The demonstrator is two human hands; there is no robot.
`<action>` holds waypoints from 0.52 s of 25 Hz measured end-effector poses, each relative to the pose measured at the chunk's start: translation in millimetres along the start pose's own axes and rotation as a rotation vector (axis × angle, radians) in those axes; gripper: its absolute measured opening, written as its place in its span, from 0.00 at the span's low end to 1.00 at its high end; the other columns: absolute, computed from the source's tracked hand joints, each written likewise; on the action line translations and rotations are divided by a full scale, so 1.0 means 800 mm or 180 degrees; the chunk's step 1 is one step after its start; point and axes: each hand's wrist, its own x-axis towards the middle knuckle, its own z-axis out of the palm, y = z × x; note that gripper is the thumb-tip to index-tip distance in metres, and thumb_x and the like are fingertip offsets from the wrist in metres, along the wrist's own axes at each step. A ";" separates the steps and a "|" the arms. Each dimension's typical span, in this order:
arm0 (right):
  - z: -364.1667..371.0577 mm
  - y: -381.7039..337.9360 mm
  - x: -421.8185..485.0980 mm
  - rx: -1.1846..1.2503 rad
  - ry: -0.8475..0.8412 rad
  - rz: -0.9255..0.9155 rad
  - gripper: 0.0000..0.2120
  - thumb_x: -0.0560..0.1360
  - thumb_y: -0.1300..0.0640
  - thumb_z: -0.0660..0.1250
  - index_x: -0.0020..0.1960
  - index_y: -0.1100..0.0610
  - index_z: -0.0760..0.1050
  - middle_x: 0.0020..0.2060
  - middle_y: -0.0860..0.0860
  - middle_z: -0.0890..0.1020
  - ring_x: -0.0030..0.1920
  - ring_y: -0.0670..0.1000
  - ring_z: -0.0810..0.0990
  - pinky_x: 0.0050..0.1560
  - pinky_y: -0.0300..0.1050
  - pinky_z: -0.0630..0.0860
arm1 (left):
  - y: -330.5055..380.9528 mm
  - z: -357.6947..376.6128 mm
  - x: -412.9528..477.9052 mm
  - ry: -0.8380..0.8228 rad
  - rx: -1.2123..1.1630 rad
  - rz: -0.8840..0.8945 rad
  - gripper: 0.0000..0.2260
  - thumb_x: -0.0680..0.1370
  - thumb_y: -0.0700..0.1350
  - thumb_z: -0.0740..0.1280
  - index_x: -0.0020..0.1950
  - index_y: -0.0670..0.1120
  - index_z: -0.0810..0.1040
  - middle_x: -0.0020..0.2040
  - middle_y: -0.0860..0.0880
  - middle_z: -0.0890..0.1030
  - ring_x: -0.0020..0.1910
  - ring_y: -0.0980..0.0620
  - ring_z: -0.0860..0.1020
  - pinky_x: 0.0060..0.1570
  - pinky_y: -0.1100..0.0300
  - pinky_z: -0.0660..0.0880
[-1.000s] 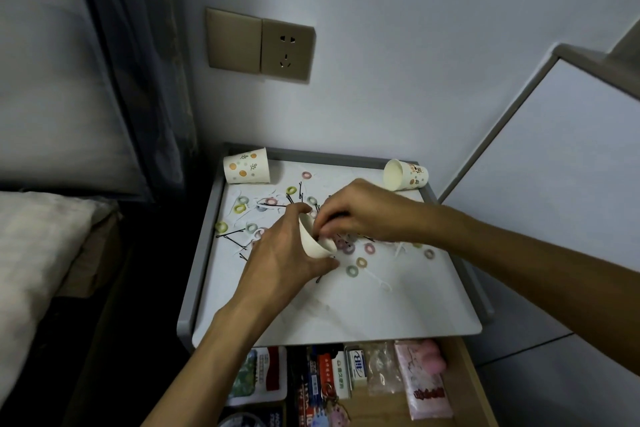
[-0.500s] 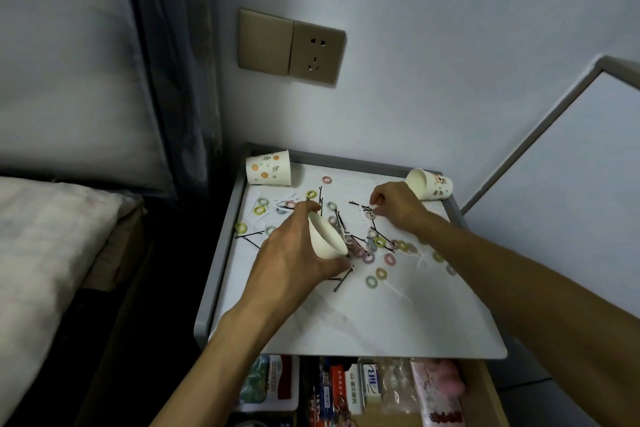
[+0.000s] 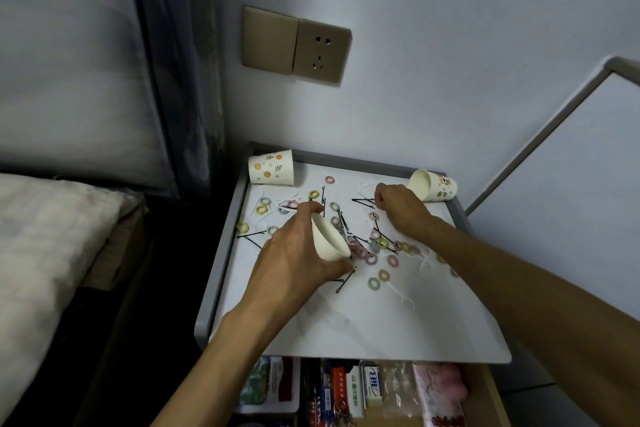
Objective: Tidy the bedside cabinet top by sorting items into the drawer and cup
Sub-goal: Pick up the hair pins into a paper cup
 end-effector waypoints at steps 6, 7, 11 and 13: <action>-0.007 0.005 -0.003 -0.0070 0.0075 -0.0253 0.15 0.77 0.66 0.63 0.63 0.60 0.68 0.50 0.59 0.81 0.49 0.57 0.79 0.48 0.52 0.77 | -0.001 0.000 0.003 0.0010 0.0034 -0.0024 0.37 0.60 0.63 0.76 0.64 0.61 0.63 0.50 0.60 0.74 0.51 0.52 0.75 0.43 0.58 0.68; -0.008 0.009 -0.003 -0.0050 0.0095 -0.0213 0.15 0.77 0.66 0.63 0.63 0.59 0.69 0.50 0.59 0.81 0.49 0.57 0.79 0.48 0.51 0.77 | -0.001 -0.001 0.003 0.0014 0.0041 -0.0024 0.37 0.60 0.63 0.76 0.64 0.61 0.63 0.50 0.61 0.74 0.50 0.53 0.75 0.43 0.59 0.68; -0.009 0.013 0.004 0.0373 0.0282 -0.0158 0.11 0.76 0.66 0.66 0.57 0.59 0.75 0.47 0.56 0.83 0.47 0.54 0.80 0.47 0.48 0.76 | -0.003 -0.001 0.004 0.0009 0.0048 -0.0014 0.37 0.60 0.63 0.76 0.64 0.61 0.63 0.50 0.60 0.74 0.50 0.53 0.75 0.43 0.58 0.69; -0.007 0.000 0.012 0.0494 0.0265 -0.0271 0.08 0.77 0.63 0.67 0.56 0.59 0.76 0.45 0.55 0.83 0.47 0.54 0.80 0.46 0.47 0.75 | -0.002 -0.001 0.005 0.0019 0.0048 -0.0015 0.37 0.60 0.62 0.77 0.64 0.61 0.63 0.50 0.60 0.74 0.50 0.53 0.75 0.43 0.58 0.69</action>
